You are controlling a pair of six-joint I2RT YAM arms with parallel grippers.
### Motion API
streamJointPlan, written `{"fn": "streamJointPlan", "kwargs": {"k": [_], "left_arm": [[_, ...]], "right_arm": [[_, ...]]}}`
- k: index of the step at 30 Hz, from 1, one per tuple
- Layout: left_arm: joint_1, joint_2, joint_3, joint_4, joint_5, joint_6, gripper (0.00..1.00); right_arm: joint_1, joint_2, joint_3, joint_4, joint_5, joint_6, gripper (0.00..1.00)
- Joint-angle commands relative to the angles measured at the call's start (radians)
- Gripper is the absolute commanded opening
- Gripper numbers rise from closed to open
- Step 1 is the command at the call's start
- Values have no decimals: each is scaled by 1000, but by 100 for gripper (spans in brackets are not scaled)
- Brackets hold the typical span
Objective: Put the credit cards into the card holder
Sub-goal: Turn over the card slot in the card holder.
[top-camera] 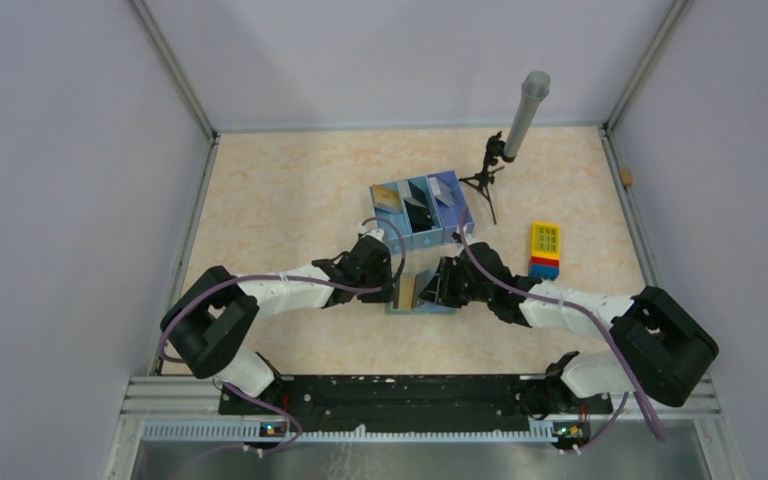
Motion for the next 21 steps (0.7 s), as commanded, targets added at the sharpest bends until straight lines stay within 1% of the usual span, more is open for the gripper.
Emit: {"fn": "streamJointPlan", "kwargs": {"k": [1, 16, 21], "left_arm": [[0, -2, -7, 24, 12, -1, 30], [0, 0, -8, 24, 13, 0, 30], [0, -2, -8, 24, 11, 0, 29]], "right_arm": [[13, -26, 37, 43, 4, -13, 26], [14, -48, 34, 45, 5, -12, 25], [14, -43, 29, 42, 12, -11, 18]]}}
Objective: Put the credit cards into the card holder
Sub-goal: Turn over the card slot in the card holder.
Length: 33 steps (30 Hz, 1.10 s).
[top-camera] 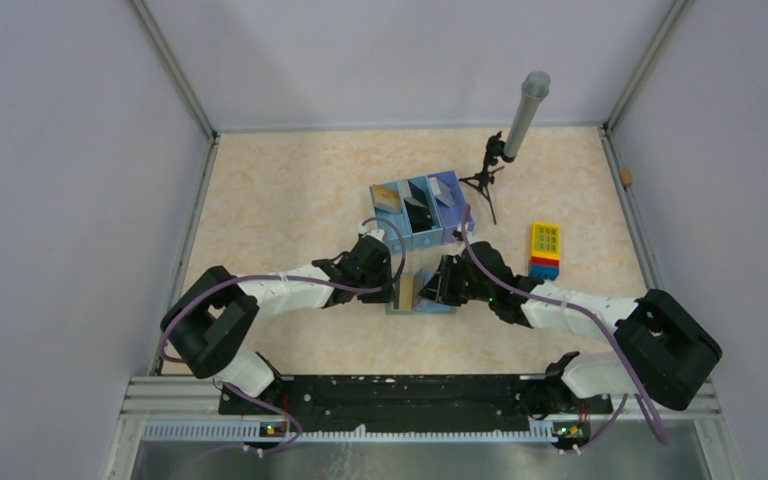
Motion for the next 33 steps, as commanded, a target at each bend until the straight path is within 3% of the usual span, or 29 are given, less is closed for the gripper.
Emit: {"fn": "streamJointPlan", "kwargs": {"k": [1, 17, 33], "left_arm": [[-1, -3, -8, 24, 4, 1, 29], [0, -9, -14, 34, 5, -2, 29], [0, -9, -20, 52, 11, -4, 29]], "right_arm": [[13, -20, 28, 31, 10, -12, 16], [13, -18, 8, 96, -15, -3, 1], [15, 2, -9, 140, -29, 3, 4]]}}
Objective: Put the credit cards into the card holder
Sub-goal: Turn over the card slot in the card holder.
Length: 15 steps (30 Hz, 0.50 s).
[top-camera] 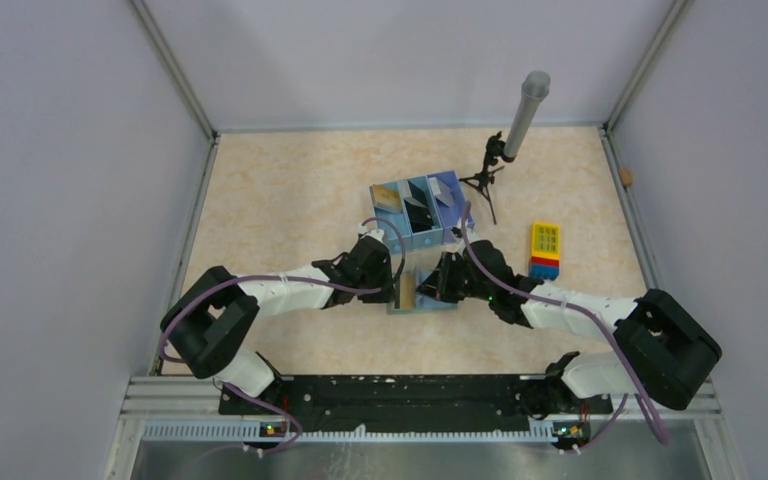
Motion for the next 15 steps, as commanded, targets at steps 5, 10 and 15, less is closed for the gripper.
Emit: {"fn": "streamJointPlan", "kwargs": {"k": [5, 10, 15], "left_arm": [[-1, -13, -16, 33, 10, -4, 29], [0, -12, -17, 33, 10, -3, 29], [1, -12, -18, 34, 10, -4, 29]], "right_arm": [[16, 28, -12, 91, -18, 6, 7], [15, 31, -13, 94, -19, 6, 10], [15, 32, -15, 94, -20, 7, 14]]}}
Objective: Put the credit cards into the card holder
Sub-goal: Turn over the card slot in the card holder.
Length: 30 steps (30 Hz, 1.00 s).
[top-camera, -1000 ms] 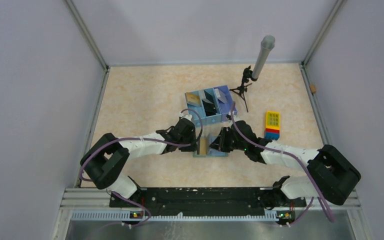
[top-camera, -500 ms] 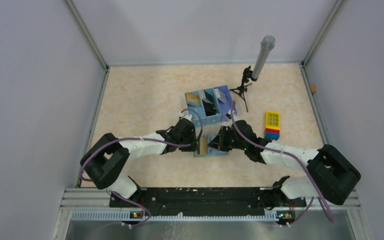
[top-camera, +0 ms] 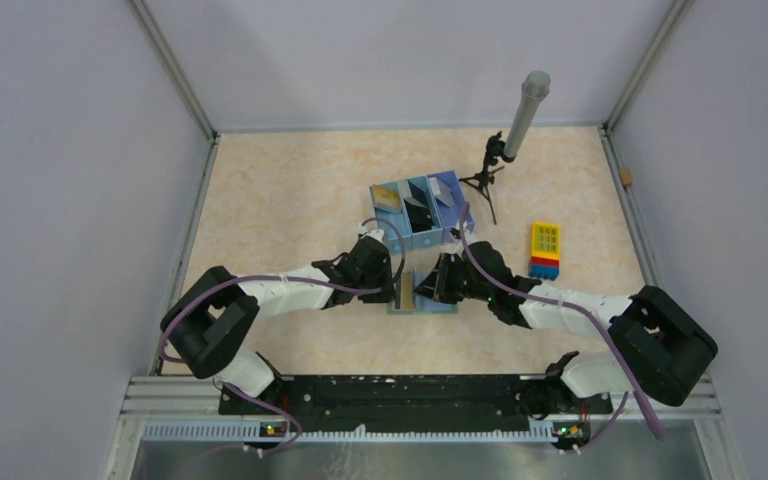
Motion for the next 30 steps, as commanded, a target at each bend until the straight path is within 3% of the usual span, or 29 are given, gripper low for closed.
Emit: {"fn": "streamJointPlan", "kwargs": {"k": [1, 10, 15, 24, 30], "left_arm": [[0, -12, -13, 23, 8, -1, 29], [1, -12, -12, 24, 8, 0, 29], [0, -19, -12, 31, 8, -4, 28], [1, -57, -27, 56, 7, 0, 27], [1, -88, -39, 48, -17, 3, 27]], "right_arm": [[15, 5, -2, 53, -6, -2, 15], [14, 17, -2, 19, 28, -3, 4], [16, 14, -3, 10, 40, -18, 5], [80, 48, 62, -55, 132, -79, 40], [98, 62, 83, -95, 186, -82, 53]]}}
